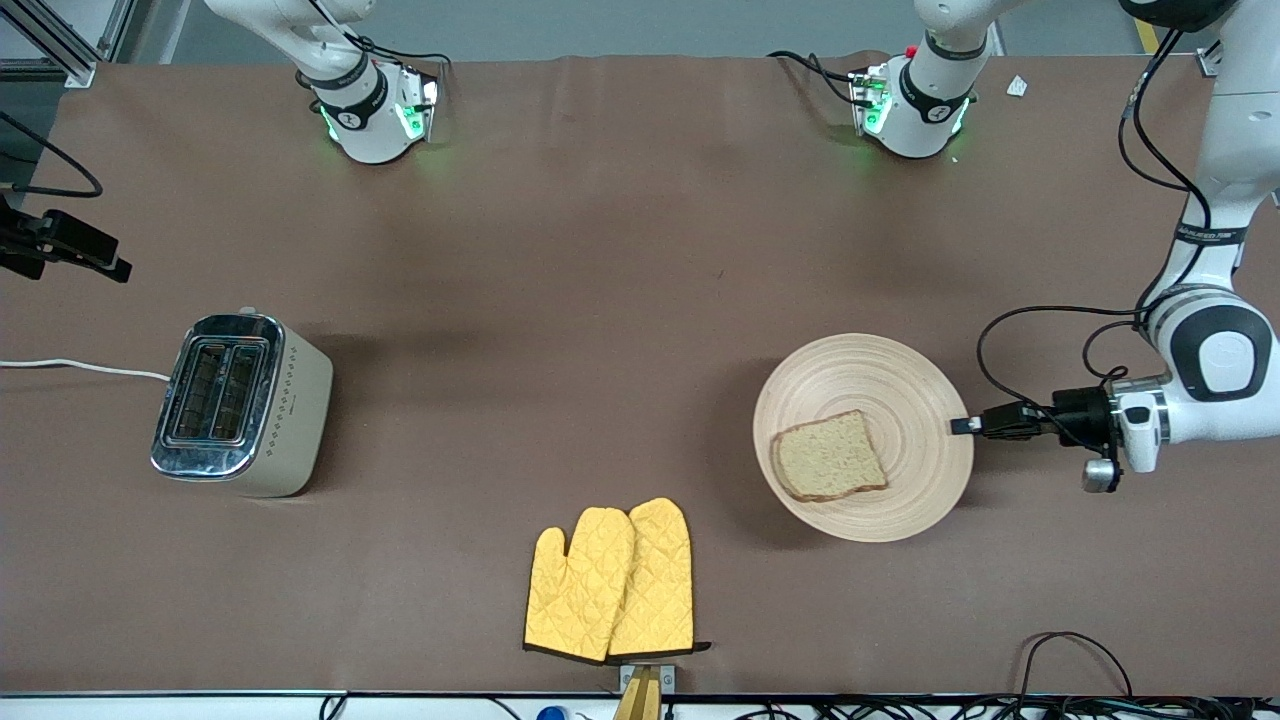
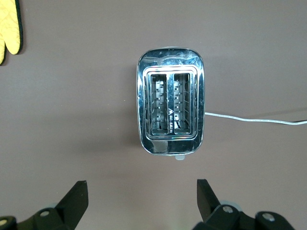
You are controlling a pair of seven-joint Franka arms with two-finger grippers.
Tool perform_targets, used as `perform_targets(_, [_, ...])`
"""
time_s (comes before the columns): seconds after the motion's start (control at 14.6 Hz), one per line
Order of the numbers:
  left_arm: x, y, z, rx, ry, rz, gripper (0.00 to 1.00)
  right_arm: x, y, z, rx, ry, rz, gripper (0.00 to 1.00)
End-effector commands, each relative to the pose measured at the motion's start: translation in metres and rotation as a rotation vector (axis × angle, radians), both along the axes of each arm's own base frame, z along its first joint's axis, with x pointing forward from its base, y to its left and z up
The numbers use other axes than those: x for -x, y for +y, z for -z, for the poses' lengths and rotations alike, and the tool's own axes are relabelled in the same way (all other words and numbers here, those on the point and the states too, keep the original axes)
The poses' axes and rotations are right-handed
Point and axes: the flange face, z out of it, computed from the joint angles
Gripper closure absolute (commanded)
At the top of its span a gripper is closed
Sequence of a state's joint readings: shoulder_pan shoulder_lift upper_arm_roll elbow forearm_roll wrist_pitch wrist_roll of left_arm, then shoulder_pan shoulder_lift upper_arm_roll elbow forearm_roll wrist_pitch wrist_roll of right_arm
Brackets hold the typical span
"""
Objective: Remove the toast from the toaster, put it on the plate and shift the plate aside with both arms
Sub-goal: 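Slide the plate with the left gripper away from the toaster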
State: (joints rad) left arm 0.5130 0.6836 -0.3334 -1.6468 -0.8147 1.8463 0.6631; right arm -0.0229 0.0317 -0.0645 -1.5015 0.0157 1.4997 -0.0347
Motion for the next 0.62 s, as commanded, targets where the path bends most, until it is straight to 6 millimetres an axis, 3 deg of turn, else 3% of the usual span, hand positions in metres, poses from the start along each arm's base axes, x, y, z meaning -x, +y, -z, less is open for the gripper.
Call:
perform_targets(0.0, [-0.003,0.027,0.004,-0.012,0.002,0.018,1.0,0.007,-0.006,-0.008,0.041,-0.002,-0.047,0.0])
perform_targets(0.55, [0.014,0.089,0.066,-0.013,0.003,-0.008,1.0,0.01,-0.007,-0.01,0.028,-0.006,-0.039,0.0])
